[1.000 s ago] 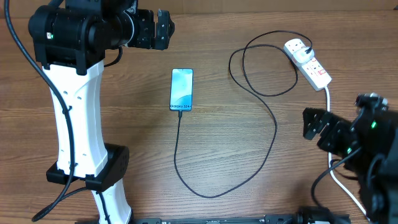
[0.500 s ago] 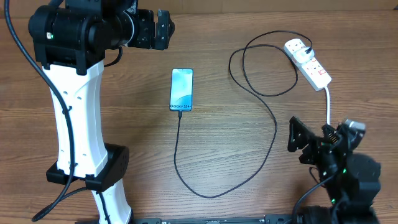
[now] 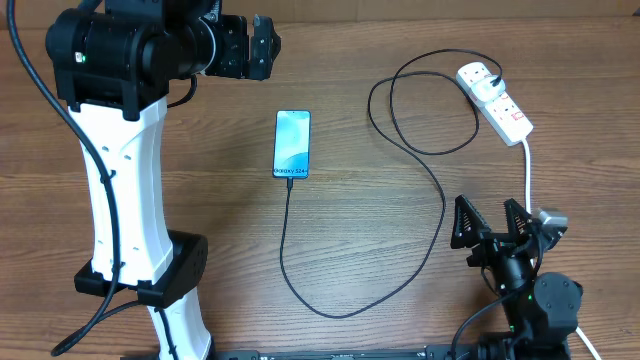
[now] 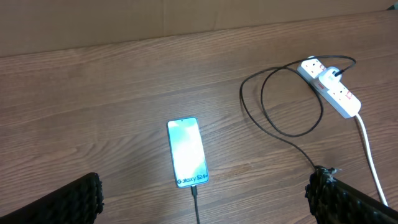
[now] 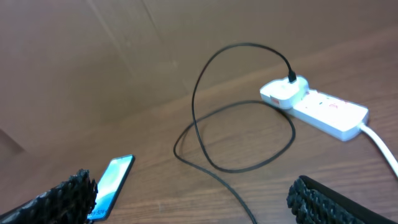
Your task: Plug charger to phone and switch on socket
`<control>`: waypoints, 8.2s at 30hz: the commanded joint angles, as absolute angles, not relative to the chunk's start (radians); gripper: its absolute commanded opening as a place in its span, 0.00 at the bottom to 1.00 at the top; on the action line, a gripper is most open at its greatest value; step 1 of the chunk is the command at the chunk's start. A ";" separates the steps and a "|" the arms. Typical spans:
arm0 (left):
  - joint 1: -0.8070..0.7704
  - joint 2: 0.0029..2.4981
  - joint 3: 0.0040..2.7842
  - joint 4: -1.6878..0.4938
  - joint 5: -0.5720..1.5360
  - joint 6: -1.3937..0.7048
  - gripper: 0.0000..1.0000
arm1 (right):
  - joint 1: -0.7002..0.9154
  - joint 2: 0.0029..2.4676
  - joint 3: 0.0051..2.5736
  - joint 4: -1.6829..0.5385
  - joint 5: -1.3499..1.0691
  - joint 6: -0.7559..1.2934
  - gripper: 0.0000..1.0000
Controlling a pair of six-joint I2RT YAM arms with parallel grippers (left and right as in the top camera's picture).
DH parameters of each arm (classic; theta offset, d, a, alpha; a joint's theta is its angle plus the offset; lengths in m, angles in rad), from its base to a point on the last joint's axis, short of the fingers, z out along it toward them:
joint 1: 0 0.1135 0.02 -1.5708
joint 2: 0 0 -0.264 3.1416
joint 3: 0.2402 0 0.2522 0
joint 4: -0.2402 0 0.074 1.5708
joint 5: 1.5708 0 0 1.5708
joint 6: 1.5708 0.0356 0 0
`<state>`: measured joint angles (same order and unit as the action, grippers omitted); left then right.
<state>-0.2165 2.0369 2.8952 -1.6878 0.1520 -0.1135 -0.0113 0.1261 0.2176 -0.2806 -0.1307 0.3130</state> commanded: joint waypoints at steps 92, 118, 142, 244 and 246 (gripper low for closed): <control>-0.215 2.040 2.895 -1.689 0.146 -0.120 1.00 | -0.007 0.002 0.009 -0.081 -0.072 -0.052 1.00; -0.215 2.040 2.895 -1.689 0.146 -0.120 1.00 | -0.007 0.003 0.009 -0.081 -0.072 -0.052 1.00; -0.220 1.921 2.437 -1.473 0.151 -0.211 1.00 | -0.007 0.003 0.009 -0.081 -0.072 -0.053 1.00; -0.013 0.137 0.271 -0.282 0.176 -0.214 1.00 | -0.007 0.003 0.009 -0.081 -0.072 -0.052 1.00; -0.013 0.120 0.247 -0.250 0.176 -0.214 1.00 | -0.007 0.003 0.009 -0.081 -0.072 -0.053 1.00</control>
